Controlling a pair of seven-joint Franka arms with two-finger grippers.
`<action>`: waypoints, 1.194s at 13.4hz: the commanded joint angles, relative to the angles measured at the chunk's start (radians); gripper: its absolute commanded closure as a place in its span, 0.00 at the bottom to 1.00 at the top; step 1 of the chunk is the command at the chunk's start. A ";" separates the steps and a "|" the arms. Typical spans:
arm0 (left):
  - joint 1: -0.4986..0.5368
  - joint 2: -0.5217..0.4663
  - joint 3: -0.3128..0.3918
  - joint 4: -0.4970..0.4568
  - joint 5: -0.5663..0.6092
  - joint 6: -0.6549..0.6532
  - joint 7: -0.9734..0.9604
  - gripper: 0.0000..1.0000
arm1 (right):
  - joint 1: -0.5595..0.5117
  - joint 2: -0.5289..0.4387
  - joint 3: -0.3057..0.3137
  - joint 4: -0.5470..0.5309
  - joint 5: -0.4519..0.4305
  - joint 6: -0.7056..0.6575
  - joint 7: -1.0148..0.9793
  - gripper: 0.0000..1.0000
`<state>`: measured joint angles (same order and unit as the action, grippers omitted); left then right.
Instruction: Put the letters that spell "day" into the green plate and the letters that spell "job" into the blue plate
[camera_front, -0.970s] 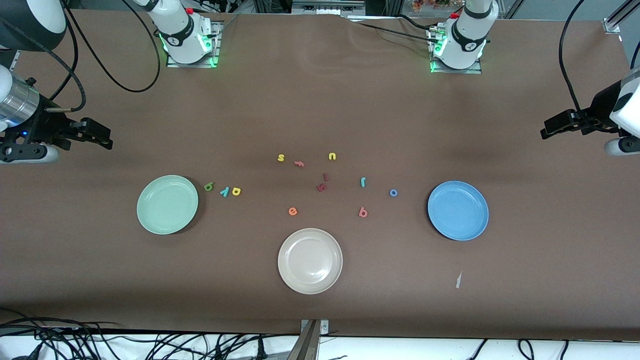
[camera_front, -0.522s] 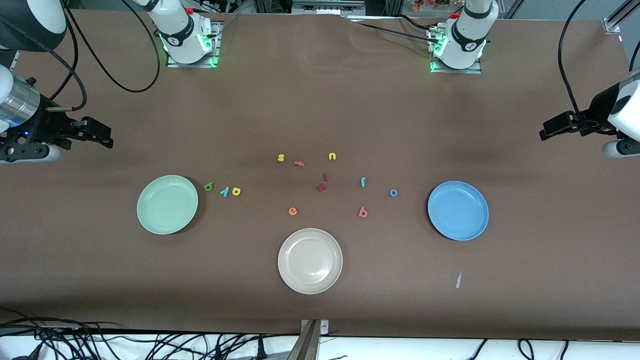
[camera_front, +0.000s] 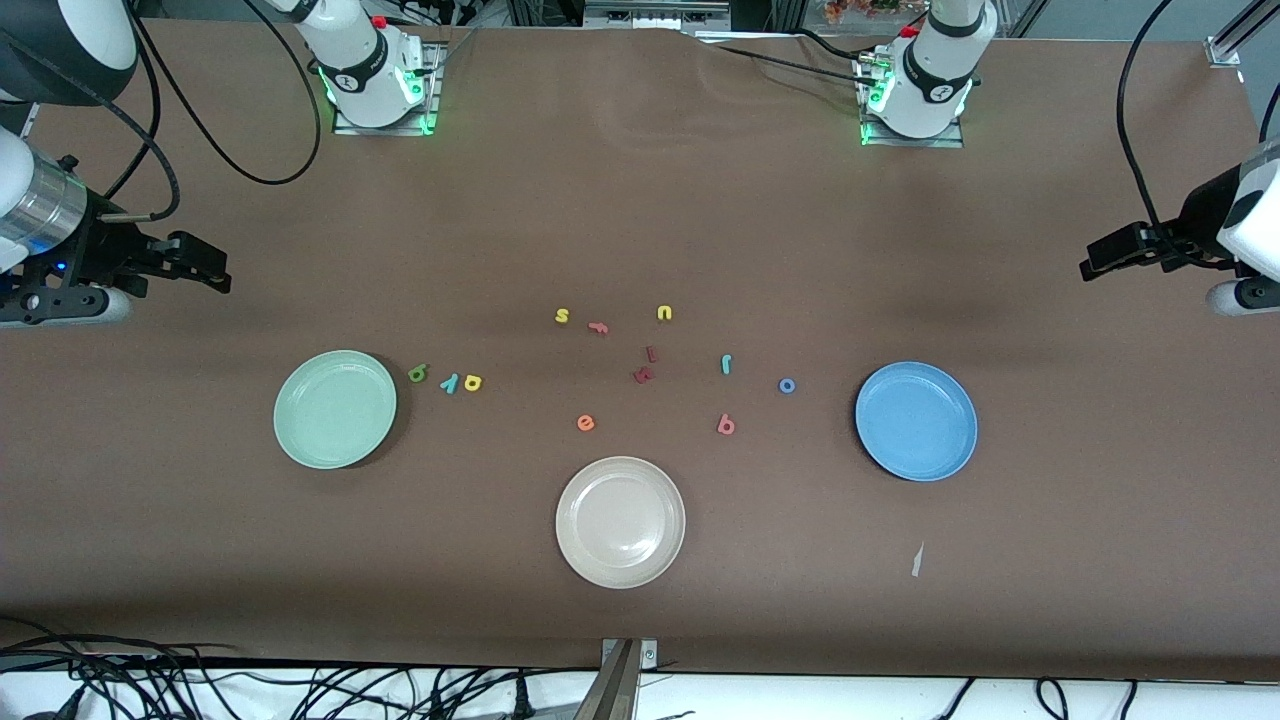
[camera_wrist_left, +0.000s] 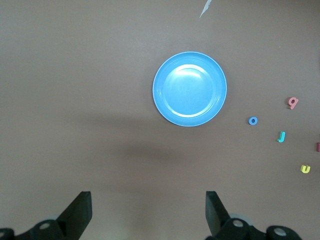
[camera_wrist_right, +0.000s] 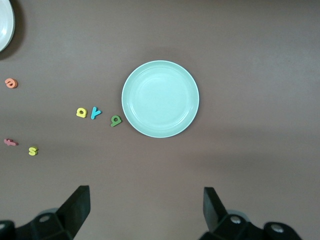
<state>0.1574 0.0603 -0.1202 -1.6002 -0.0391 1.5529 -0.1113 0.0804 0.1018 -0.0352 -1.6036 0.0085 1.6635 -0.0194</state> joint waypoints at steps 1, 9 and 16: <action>0.007 0.009 -0.009 0.022 0.005 -0.004 -0.004 0.00 | -0.004 -0.011 0.001 -0.009 0.021 -0.010 -0.020 0.00; 0.007 0.009 -0.010 0.022 0.005 -0.004 -0.004 0.00 | -0.004 -0.013 0.001 -0.012 0.021 -0.017 -0.022 0.00; 0.007 0.009 -0.010 0.022 0.005 -0.004 -0.002 0.00 | -0.004 -0.013 0.001 -0.012 0.019 -0.022 -0.022 0.00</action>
<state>0.1573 0.0603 -0.1202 -1.6001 -0.0391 1.5529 -0.1113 0.0805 0.1018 -0.0352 -1.6076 0.0085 1.6565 -0.0207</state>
